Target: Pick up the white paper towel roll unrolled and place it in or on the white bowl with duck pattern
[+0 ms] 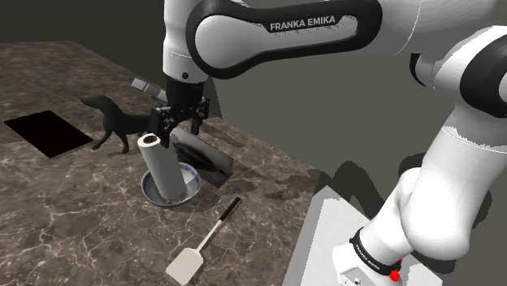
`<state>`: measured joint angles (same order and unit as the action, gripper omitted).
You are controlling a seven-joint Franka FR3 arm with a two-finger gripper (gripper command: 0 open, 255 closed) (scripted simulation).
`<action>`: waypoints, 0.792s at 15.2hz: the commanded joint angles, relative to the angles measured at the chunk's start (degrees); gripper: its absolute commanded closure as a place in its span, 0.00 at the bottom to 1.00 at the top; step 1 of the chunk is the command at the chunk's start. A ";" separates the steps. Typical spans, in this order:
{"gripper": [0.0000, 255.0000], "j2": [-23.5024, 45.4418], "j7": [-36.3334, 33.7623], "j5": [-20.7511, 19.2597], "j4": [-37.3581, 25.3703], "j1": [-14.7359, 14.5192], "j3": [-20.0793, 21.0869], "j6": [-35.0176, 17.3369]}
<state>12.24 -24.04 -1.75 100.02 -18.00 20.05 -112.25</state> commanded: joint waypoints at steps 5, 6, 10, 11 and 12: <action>0.00 -1.14 0.31 0.46 -5.86 0.13 0.07 6.94; 0.00 -1.15 0.31 0.46 -5.85 0.13 0.07 6.93; 0.00 -1.14 0.31 0.46 -5.86 0.13 0.07 6.94; 0.00 -1.14 0.31 0.46 -5.86 0.13 0.07 6.94; 0.00 -1.14 0.31 0.46 -5.86 0.13 0.07 6.94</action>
